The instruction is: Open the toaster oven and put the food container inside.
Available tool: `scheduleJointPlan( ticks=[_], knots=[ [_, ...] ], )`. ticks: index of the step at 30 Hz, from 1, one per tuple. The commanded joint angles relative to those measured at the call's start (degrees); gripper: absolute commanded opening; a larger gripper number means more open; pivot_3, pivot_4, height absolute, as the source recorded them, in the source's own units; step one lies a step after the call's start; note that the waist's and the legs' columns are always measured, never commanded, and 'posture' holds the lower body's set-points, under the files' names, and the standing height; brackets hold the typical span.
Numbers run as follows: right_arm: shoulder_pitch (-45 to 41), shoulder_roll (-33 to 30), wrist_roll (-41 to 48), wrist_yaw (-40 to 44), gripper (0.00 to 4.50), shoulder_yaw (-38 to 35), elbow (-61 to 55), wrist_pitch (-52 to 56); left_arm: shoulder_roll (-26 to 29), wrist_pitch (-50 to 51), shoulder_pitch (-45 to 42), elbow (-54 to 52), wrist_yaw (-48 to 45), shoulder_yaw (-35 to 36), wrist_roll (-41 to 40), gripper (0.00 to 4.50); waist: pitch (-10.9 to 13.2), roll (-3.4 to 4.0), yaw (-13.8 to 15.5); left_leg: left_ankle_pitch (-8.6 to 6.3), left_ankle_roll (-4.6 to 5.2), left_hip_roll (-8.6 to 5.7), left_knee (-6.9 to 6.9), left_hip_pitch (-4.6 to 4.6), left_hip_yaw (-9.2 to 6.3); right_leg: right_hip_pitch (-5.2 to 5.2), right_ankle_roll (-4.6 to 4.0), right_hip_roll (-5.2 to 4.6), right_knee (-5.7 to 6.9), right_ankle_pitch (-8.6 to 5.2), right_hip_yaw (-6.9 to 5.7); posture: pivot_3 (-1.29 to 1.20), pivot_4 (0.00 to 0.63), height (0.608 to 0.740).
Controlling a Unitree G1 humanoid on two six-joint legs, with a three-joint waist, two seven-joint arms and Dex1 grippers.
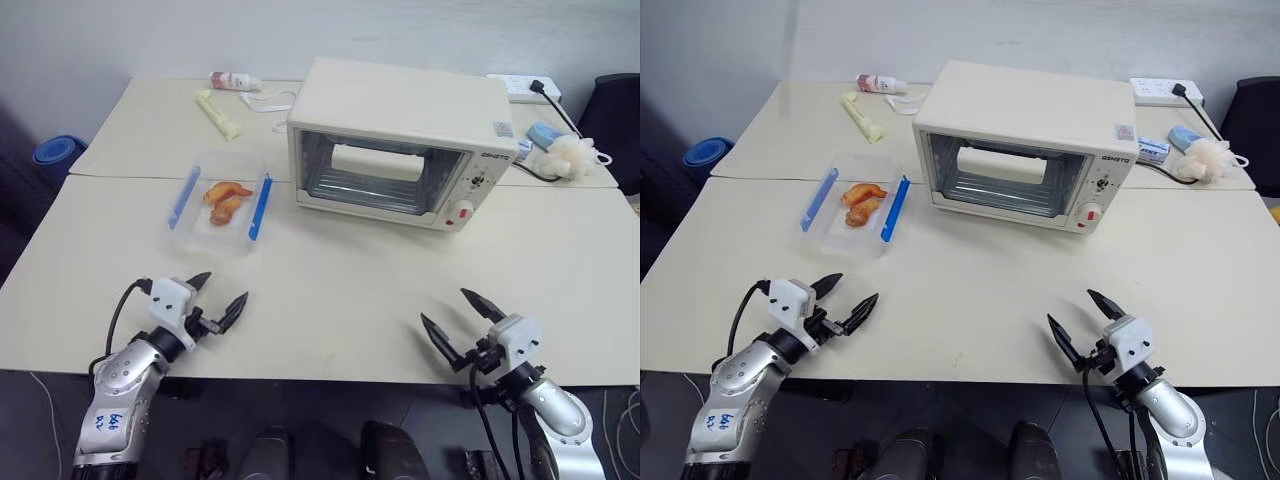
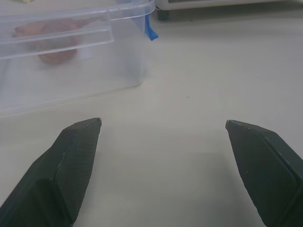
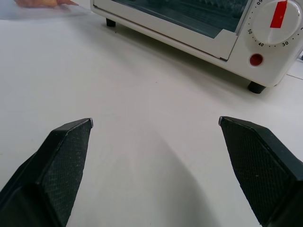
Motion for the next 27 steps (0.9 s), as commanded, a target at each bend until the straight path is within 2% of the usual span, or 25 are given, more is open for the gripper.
scheduleJointPlan(
  ticks=[1,4,7,9,12,18,27],
  knots=[
    [-1.27,-1.89,4.19,3.40,4.46,0.05,-2.52,1.39,1.05,0.15,0.32,-3.06,-2.57,2.04,-3.67,4.50,0.00,0.00,0.02,0.00,0.00,0.00,0.00,0.00,0.00,0.00,0.00,0.00,0.00,0.00,0.00,0.00,0.150,0.740],
    [-4.69,-5.10,9.78,6.42,4.46,0.04,-6.40,8.38,5.02,4.28,-0.07,-6.54,-10.82,4.96,-13.62,4.50,0.03,0.02,-0.13,0.00,0.00,0.06,0.04,-0.01,0.01,0.00,-0.01,0.04,0.01,0.01,0.01,0.00,0.150,0.740],
    [-11.69,-8.92,15.43,7.37,4.46,0.05,-9.32,18.06,12.11,11.09,-2.55,-8.47,-17.50,8.18,-22.21,4.50,0.08,0.10,-0.23,-0.02,-0.06,0.18,0.07,0.00,0.00,0.00,-0.09,0.14,0.01,0.03,0.01,0.00,0.150,0.740],
    [-17.66,-10.39,16.37,6.60,4.46,0.26,-8.64,22.63,15.95,14.07,-5.53,-8.90,-20.14,9.24,-25.74,4.50,0.12,0.17,-0.26,-0.02,-0.08,0.23,0.12,-0.01,-0.02,0.00,-0.13,0.20,0.03,0.04,0.00,0.00,0.150,0.740],
    [-25.99,-10.24,16.28,4.32,4.46,0.34,-5.56,27.02,18.50,16.11,-10.42,-7.64,-21.73,9.59,-27.92,4.50,0.13,0.20,-0.03,-0.03,-0.11,0.23,0.09,-0.01,-0.02,0.00,-0.15,0.22,-0.02,0.05,0.00,0.00,0.150,0.740],
    [-39.74,-9.10,13.52,4.84,4.46,3.27,1.85,30.63,17.40,17.87,-18.18,-6.37,-21.37,7.51,-28.18,4.50,0.15,0.20,0.06,-0.04,-0.11,0.21,0.10,-0.10,0.00,-0.05,-0.14,0.25,-0.08,0.05,-0.04,0.00,0.150,0.740],
    [-43.84,-5.84,13.70,5.65,4.46,6.01,-0.88,33.53,14.63,17.38,-17.67,-7.01,-19.69,5.40,-25.70,4.50,0.16,0.20,-0.75,-0.03,-0.13,0.25,0.10,-0.10,0.03,-0.07,-0.14,0.28,-0.05,0.06,-0.03,0.00,0.150,0.740]
  ],
)
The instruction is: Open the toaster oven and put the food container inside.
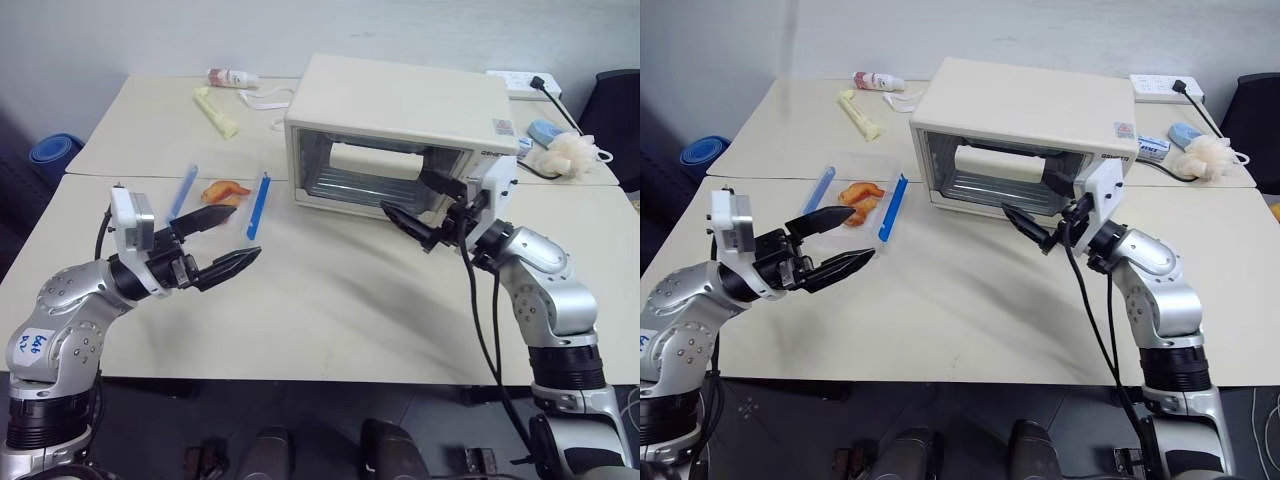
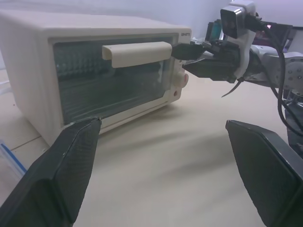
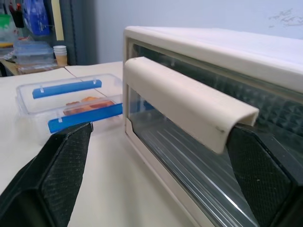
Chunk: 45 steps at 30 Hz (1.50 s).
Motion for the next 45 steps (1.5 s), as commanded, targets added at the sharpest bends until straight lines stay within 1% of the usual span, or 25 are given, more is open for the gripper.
scheduleJointPlan(
  ticks=[1,5,8,10,11,13,16,19,23,24,30,33,35,37,39,42,45],
  knots=[
    [0.25,0.28,1.53,0.95,4.46,0.45,-5.63,1.70,-0.44,-0.74,1.08,-0.90,1.07,0.59,0.90,4.50,0.01,0.01,-0.33,0.00,0.00,0.00,0.00,0.00,0.00,0.00,0.00,0.00,0.00,0.00,0.00,0.00,0.150,0.740],
    [4.72,-1.68,0.94,3.91,4.46,1.56,-10.25,2.06,-0.69,-0.91,0.18,0.72,1.96,1.40,1.43,4.50,0.01,0.01,-0.43,-0.01,-0.01,0.02,-0.05,0.00,0.00,-0.02,0.00,0.01,-0.02,0.00,0.00,0.00,0.150,0.740],
    [9.39,-3.55,-1.22,6.40,4.46,2.57,-12.75,0.02,-0.74,-1.05,-2.13,2.72,2.29,1.42,1.51,4.50,0.02,-0.01,-0.42,-0.01,-0.01,0.01,-0.03,0.00,0.03,-0.03,0.00,0.02,-0.01,0.00,0.02,0.00,0.150,0.740],
    [11.35,-4.17,-2.70,7.15,4.50,2.97,-13.32,-1.79,-0.73,-1.41,-4.29,4.88,2.28,0.83,2.40,4.08,0.02,-0.01,-0.40,-0.01,-0.01,0.01,-0.02,0.01,0.03,-0.02,0.00,0.01,0.00,0.00,0.02,0.00,0.150,0.740],
    [12.05,-4.40,-3.93,7.36,4.50,3.20,-13.14,-3.30,-1.11,-2.16,-6.84,7.41,2.87,0.07,3.79,3.88,0.02,-0.01,-0.40,-0.01,-0.01,0.01,-0.02,0.01,0.03,-0.03,0.00,0.02,0.00,0.00,0.02,0.00,0.150,0.740],
    [12.93,-4.56,-5.49,7.88,4.50,3.45,-12.76,-5.23,-1.85,-3.21,-10.54,11.05,3.57,-0.99,5.83,3.27,0.02,-0.02,-0.36,0.00,-0.01,0.00,0.00,0.01,0.05,-0.02,0.00,0.02,0.03,0.00,0.03,0.00,0.150,0.740],
    [13.65,-4.13,-7.20,8.46,4.50,3.66,-11.69,-7.99,-4.17,-6.47,-18.28,19.27,5.61,-3.56,10.81,2.31,0.03,-0.04,-0.24,0.00,-0.01,-0.02,0.02,0.01,0.06,-0.02,0.01,0.02,0.03,0.00,0.03,0.00,0.150,0.740],
    [13.40,-3.52,-8.16,8.09,4.50,3.68,-11.11,-9.41,-7.54,-9.67,-25.26,27.66,6.04,-7.07,15.33,1.33,0.04,-0.05,-0.26,0.00,-0.01,-0.03,0.01,0.01,0.06,-0.03,0.02,0.02,0.01,0.01,0.02,0.00,0.150,0.740],
    [13.09,-3.05,-9.11,7.75,4.50,3.97,-10.62,-10.39,-10.49,-14.25,-30.17,35.73,3.18,-10.34,19.38,0.19,0.06,-0.08,-0.57,0.00,-0.02,-0.03,-0.01,-0.01,0.09,-0.05,0.03,0.03,-0.01,0.01,0.01,0.00,0.150,0.740],
    [13.30,-2.99,-9.28,7.56,4.50,3.92,-10.71,-10.56,-11.31,-15.27,-31.14,37.18,2.26,-10.95,19.91,0.02,0.06,-0.09,-0.55,0.00,-0.02,-0.03,-0.01,-0.01,0.10,-0.07,0.03,0.03,0.00,0.01,0.01,0.00,0.150,0.740],
    [16.79,-3.75,-9.32,6.59,4.50,2.20,-12.89,-10.98,-12.95,-17.75,-33.60,41.63,-1.59,-12.65,21.94,0.02,0.10,-0.15,-0.37,0.00,-0.02,-0.02,0.00,-0.02,0.12,-0.07,0.03,0.03,0.00,0.02,0.01,0.00,0.150,0.740],
    [22.04,-4.94,-9.20,5.87,4.50,-0.52,-15.33,-11.78,-11.94,-18.55,-32.96,41.08,-5.43,-14.72,23.49,0.02,0.10,-0.15,-0.18,0.00,-0.02,-0.02,0.02,-0.03,0.12,-0.07,0.04,0.03,0.00,0.02,0.01,0.00,0.150,0.740],
    [28.76,-5.62,-8.59,5.85,4.50,-4.37,-17.07,-13.65,-10.63,-18.97,-31.84,39.57,-7.93,-16.29,24.87,0.02,0.10,-0.16,0.43,0.00,-0.01,-0.03,0.03,-0.06,0.12,-0.07,0.04,0.02,-0.01,0.02,0.00,0.00,0.150,0.740],
    [38.48,-5.98,-7.81,7.21,4.50,-10.33,-17.46,-17.32,-8.38,-19.91,-29.87,37.22,-9.86,-19.44,28.47,0.02,0.10,-0.16,1.22,0.00,0.00,-0.04,0.06,-0.06,0.12,-0.06,0.05,0.02,-0.02,0.02,0.01,0.00,0.150,0.740],
    [43.63,-6.04,-6.83,7.88,4.50,-14.24,-17.47,-19.30,-7.50,-20.11,-28.30,35.48,-10.04,-21.42,30.67,0.02,0.11,-0.16,1.42,-0.01,0.00,-0.04,-0.01,-0.05,0.12,-0.04,0.05,0.02,-0.04,0.02,-0.01,0.00,0.150,0.740],
    [45.39,-6.02,-5.29,7.28,4.50,-17.11,-17.80,-19.52,-7.38,-18.17,-26.42,32.76,-8.36,-23.18,33.15,0.02,0.12,-0.18,0.85,0.00,0.08,-0.06,0.16,0.00,0.28,0.02,0.11,0.01,0.00,0.10,0.15,0.00,0.150,0.740],
    [44.00,-5.64,-4.01,6.97,4.50,-19.10,-17.03,-21.08,-8.19,-15.49,-25.00,30.23,-5.30,-24.02,34.94,0.02,0.13,-0.19,0.74,0.05,0.09,-0.01,0.17,0.14,0.33,0.07,0.07,0.04,0.08,0.17,0.26,0.00,0.150,0.740]
  ],
)
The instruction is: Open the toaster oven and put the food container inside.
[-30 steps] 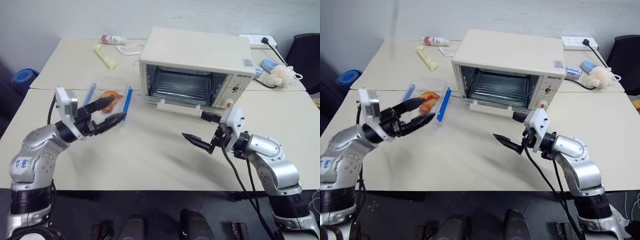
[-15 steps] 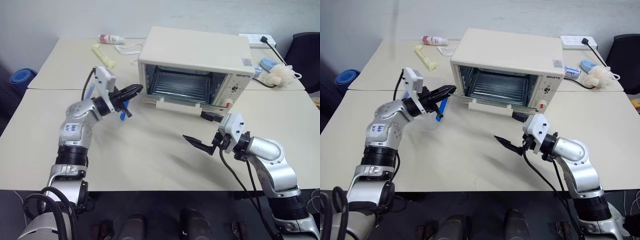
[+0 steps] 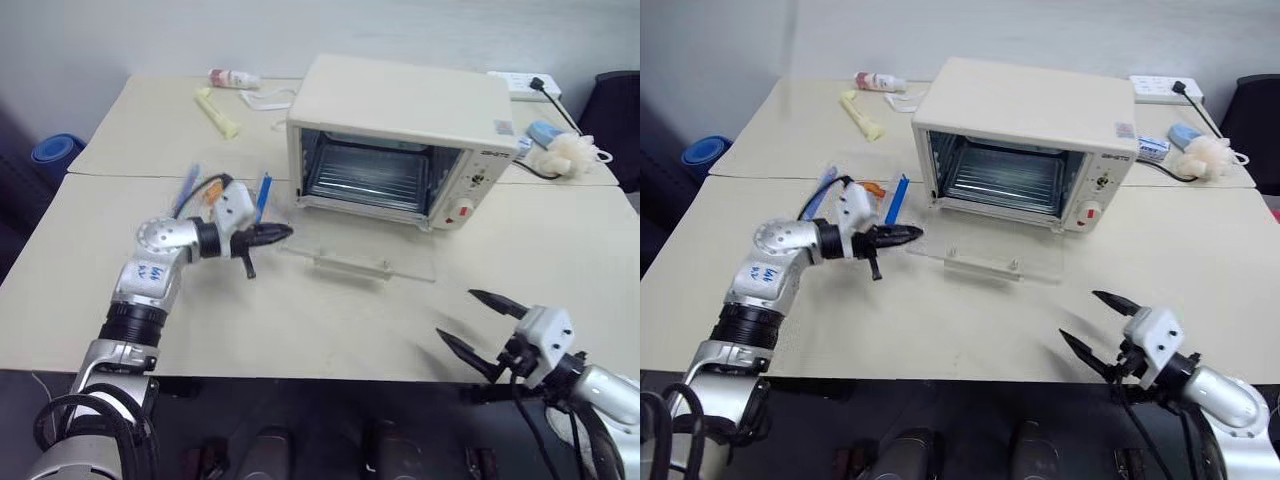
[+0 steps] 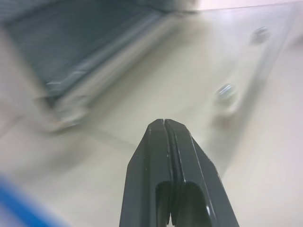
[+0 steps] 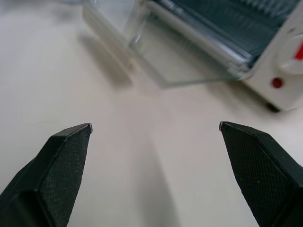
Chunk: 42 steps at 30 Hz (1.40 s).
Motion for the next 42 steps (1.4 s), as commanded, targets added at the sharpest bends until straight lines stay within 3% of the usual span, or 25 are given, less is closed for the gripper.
scheduleJointPlan(
  ticks=[1,7,10,15,19,23,26,30,35,39,42],
  knots=[
    [-2.32,-0.25,2.90,-0.04,4.50,-3.05,-0.92,-3.15,-0.38,3.25,1.13,-4.98,3.89,-0.12,2.18,0.02,0.00,0.01,-0.04,0.01,-0.02,0.02,-0.07,0.03,0.01,-0.02,-0.01,0.02,0.02,-0.01,0.03,0.00,0.150,0.740],
    [-10.54,0.34,5.08,1.29,4.50,0.65,1.54,-2.76,-2.74,9.36,5.53,-11.72,9.04,-1.44,4.22,0.02,0.00,0.01,0.17,0.00,-0.01,0.02,-0.12,-0.02,0.03,-0.06,-0.01,0.03,-0.10,-0.01,0.02,0.00,0.150,0.740],
    [-13.75,0.80,10.37,3.68,4.50,2.17,1.89,0.00,-3.76,13.86,9.47,-19.40,10.41,3.33,-1.48,0.57,0.00,0.02,0.19,0.00,-0.02,0.03,-0.09,-0.04,-0.01,-0.05,-0.02,0.03,-0.09,-0.01,-0.01,0.00,0.150,0.740],
    [-17.94,0.90,9.39,6.35,4.50,4.14,4.99,-3.24,-2.08,20.21,17.36,-32.90,12.52,17.16,-13.24,2.05,0.00,0.01,-0.02,0.00,-0.02,0.07,-0.06,-0.04,-0.04,-0.05,-0.02,0.02,-0.07,-0.01,0.00,0.00,0.150,0.740],
    [-21.06,0.82,10.16,9.57,4.50,6.42,5.92,-3.78,0.23,26.91,28.50,-39.96,15.79,31.91,-21.95,3.22,-0.01,0.06,-0.61,-0.03,-0.07,0.14,-0.12,0.02,-0.03,-0.05,-0.04,0.05,-0.07,-0.02,0.01,0.00,0.150,0.740],
    [-24.62,0.21,9.20,13.94,4.50,9.62,6.53,-5.62,-0.83,32.48,38.98,-43.18,24.26,44.27,-25.32,4.46,0.01,0.03,-0.97,-0.03,-0.08,0.16,-0.10,0.00,-0.09,-0.04,-0.04,0.06,-0.08,-0.02,-0.02,0.00,0.150,0.740],
    [-27.81,0.37,9.22,16.58,4.50,13.00,6.97,-4.92,-1.65,34.07,48.92,-45.24,27.22,51.56,-25.60,4.46,0.01,0.03,-1.12,-0.07,-0.08,0.15,-0.09,0.01,-0.11,-0.01,-0.04,0.04,-0.10,-0.02,-0.01,0.00,0.150,0.740],
    [-29.69,0.56,9.09,18.12,4.50,14.31,8.02,-5.29,-2.48,39.19,53.73,-48.73,33.90,55.29,-26.85,4.46,0.01,0.00,-0.03,-0.08,-0.08,0.14,-0.03,-0.03,-0.15,-0.02,-0.07,0.04,-0.12,-0.04,-0.03,0.00,0.150,0.740],
    [-30.61,0.50,9.03,18.05,4.50,14.60,8.68,-4.29,-5.74,52.73,41.67,-53.38,49.61,53.26,-36.27,4.46,0.01,0.00,1.00,-0.14,-0.08,0.10,0.31,-0.11,-0.34,0.07,-0.08,0.00,-0.01,-0.04,-0.07,0.00,0.150,0.740],
    [-31.21,0.86,8.16,16.04,4.50,13.68,9.75,-4.40,-12.41,65.16,27.37,-51.83,64.80,53.05,-45.17,4.46,-0.01,-0.03,0.31,-0.21,-0.11,0.10,0.48,-0.14,-0.56,0.07,-0.08,0.04,0.09,-0.04,-0.07,0.00,0.150,0.740],
    [-30.68,0.68,7.42,14.68,4.50,12.36,11.21,-5.24,-18.69,71.45,16.45,-48.84,76.50,55.98,-45.60,4.46,-0.02,-0.09,0.24,-0.23,-0.12,0.10,0.55,-0.18,-0.53,0.05,-0.08,0.05,0.10,-0.04,-0.11,0.00,0.150,0.740]
  ],
)
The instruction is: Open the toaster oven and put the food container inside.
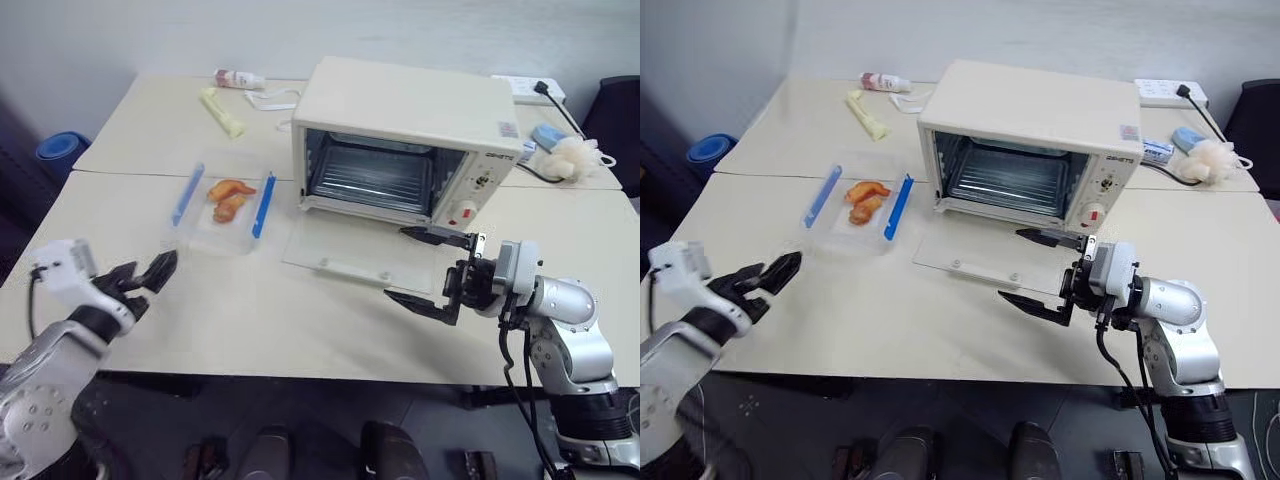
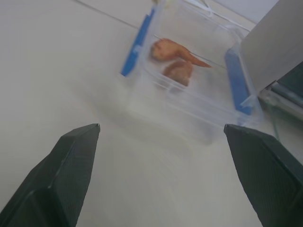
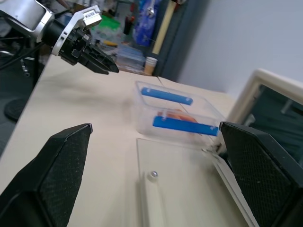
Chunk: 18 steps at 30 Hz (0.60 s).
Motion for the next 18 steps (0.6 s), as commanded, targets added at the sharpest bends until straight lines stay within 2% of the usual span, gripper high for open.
scheduleJointPlan(
  ticks=[1,4,6,11,14,18],
  knots=[
    [0.36,-0.44,-0.68,-1.42,4.50,-2.29,0.59,-1.41,-5.78,7.21,-10.45,2.45,14.58,5.29,-1.28,4.46,-0.02,-0.04,0.02,0.00,0.00,0.00,0.05,-0.02,0.09,0.00,0.00,0.01,0.01,0.00,-0.04,0.00,0.150,0.740],
    [2.13,-0.61,-0.81,-1.82,4.50,-2.90,0.32,-1.84,-11.68,10.38,-20.12,6.54,24.16,10.70,1.71,4.46,-0.01,-0.06,-0.11,0.00,-0.01,0.01,0.01,-0.02,0.17,0.00,0.00,0.04,-0.04,0.00,-0.03,0.00,0.150,0.740],
    [3.29,-0.48,-0.76,-2.10,4.50,-3.18,-0.44,-1.89,-13.18,11.73,-24.04,8.67,26.71,12.31,3.52,4.46,0.00,-0.08,-0.03,0.00,-0.02,0.01,0.00,-0.02,0.20,0.00,0.00,0.04,-0.06,0.00,-0.03,0.00,0.150,0.740],
    [4.88,-0.13,-0.86,-3.34,4.50,-3.39,-1.18,-2.03,-12.25,14.17,-27.46,13.93,26.86,12.21,8.62,4.46,0.02,-0.11,0.02,-0.01,-0.02,0.00,0.00,-0.02,0.26,-0.03,0.00,0.06,-0.09,0.00,0.00,0.00,0.150,0.740],
    [6.02,0.36,-1.09,-3.67,4.50,-3.47,-0.60,-3.08,-9.29,11.88,-27.49,18.52,24.61,7.93,12.41,4.46,0.02,-0.12,0.03,-0.01,-0.03,0.00,0.00,-0.03,0.26,-0.03,0.00,0.06,-0.10,0.00,0.01,0.00,0.150,0.740],
    [7.40,0.80,-1.08,-2.86,4.50,-3.60,1.09,-5.30,-6.57,8.73,-27.82,22.69,21.96,5.11,15.61,3.58,0.02,-0.11,0.00,-0.02,-0.05,0.00,0.00,0.00,0.29,-0.03,0.00,0.06,-0.09,0.00,0.05,0.00,0.150,0.740]
  ],
)
